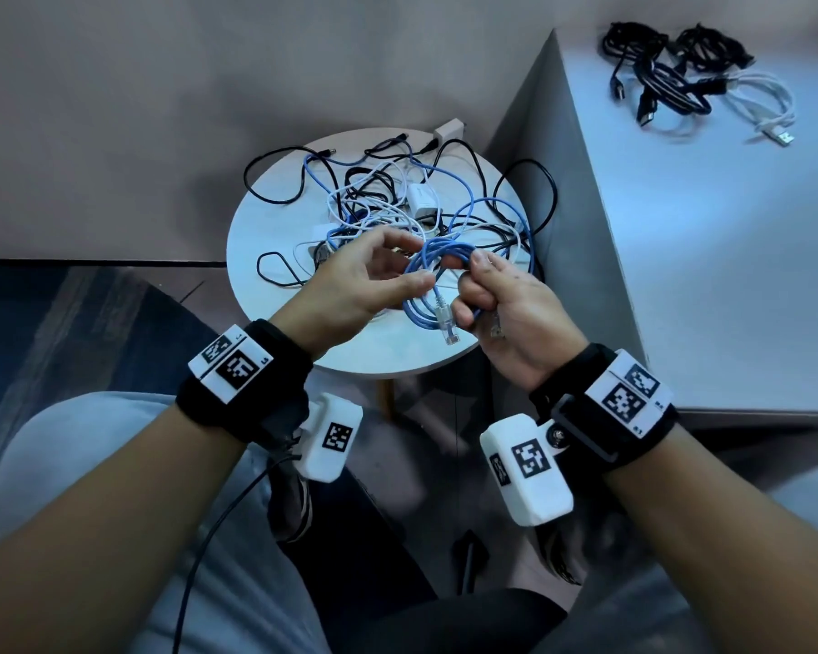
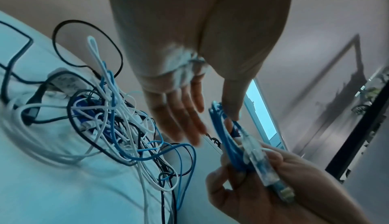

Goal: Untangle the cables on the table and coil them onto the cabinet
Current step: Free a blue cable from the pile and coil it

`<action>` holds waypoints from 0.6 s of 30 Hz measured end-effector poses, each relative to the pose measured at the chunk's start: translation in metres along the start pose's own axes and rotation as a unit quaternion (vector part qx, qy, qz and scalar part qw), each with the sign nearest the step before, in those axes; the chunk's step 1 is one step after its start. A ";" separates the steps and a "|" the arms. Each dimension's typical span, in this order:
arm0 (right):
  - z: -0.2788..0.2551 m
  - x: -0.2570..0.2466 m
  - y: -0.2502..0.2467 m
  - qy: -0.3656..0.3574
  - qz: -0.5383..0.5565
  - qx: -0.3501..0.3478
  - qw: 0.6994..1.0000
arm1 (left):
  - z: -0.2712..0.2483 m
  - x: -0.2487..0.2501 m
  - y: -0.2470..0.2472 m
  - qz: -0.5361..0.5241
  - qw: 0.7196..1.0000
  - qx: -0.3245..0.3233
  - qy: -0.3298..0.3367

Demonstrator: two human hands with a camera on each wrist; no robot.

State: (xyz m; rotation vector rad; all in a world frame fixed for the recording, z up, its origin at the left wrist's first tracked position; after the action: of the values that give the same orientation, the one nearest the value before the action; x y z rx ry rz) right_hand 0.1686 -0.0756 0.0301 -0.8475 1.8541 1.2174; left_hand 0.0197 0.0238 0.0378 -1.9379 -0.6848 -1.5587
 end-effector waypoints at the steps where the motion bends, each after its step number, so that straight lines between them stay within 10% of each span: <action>1: 0.000 -0.001 -0.001 0.005 0.005 -0.004 1.000 | 0.000 0.001 0.001 -0.015 1.000 -0.020 0.000; 7: 0.001 0.007 0.001 -0.014 -0.102 0.007 0.995 | 0.006 -0.006 0.014 0.139 0.985 0.081 0.067; 11: -0.001 0.009 0.006 -0.026 -0.153 -0.014 0.988 | 0.007 -0.010 0.022 0.313 0.927 0.185 0.093; 18: 0.000 0.016 0.004 0.016 -0.175 0.002 0.984 | 0.009 -0.021 0.016 0.517 0.833 0.173 0.091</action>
State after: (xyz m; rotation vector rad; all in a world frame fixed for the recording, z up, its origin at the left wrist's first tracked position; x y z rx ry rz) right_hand 0.1575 -0.0760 0.0175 -1.1404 1.6430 0.9829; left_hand 0.0325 0.0176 0.0146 -1.4204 0.1923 -0.8129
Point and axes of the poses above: each hand's wrist, its own z-axis towards the middle knuckle, its own y-axis out of the palm, x = y × z, the point moved 1 cm from there along z, towards the middle knuckle, and after that the axes turned 2 degrees about -z, right-handed, at the moved point
